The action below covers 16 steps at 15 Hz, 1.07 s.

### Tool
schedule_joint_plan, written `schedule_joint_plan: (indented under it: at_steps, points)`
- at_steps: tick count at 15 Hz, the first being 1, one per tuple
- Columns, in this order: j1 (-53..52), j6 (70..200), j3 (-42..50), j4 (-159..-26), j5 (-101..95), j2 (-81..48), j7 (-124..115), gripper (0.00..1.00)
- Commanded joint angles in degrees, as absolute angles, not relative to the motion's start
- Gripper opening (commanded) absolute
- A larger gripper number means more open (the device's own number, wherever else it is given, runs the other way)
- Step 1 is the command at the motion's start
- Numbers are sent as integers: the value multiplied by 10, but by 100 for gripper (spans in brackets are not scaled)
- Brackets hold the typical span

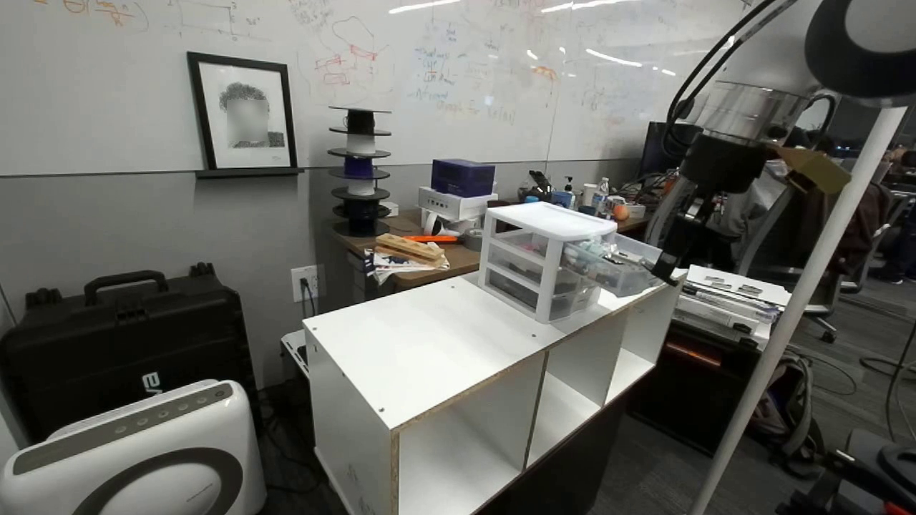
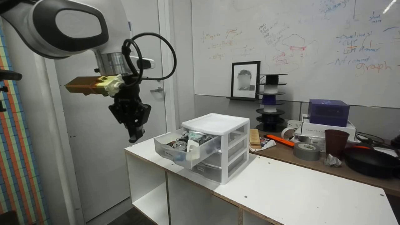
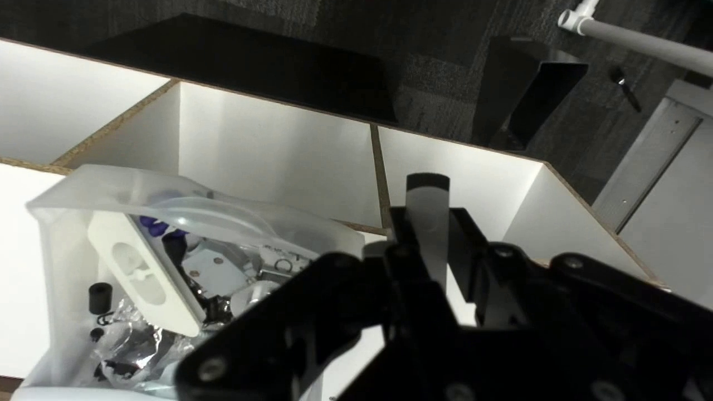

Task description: Pick up the object on the table, put in the drawer then close the drawer.

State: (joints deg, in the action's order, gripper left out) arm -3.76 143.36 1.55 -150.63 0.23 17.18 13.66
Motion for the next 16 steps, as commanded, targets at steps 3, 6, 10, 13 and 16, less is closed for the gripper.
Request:
schedule_joint_plan:
  at_steps: [3,6,10,13,16]
  points:
    - [-42,1487,26,-1514,48,203,129,13]
    - [-35,1527,32,-1505,58,195,110,13]
    - [-3,1541,22,-1480,18,155,61,13]
    - [33,1542,10,-1472,-39,122,11,13]
    - [36,1553,14,-1441,-45,69,-24,13]
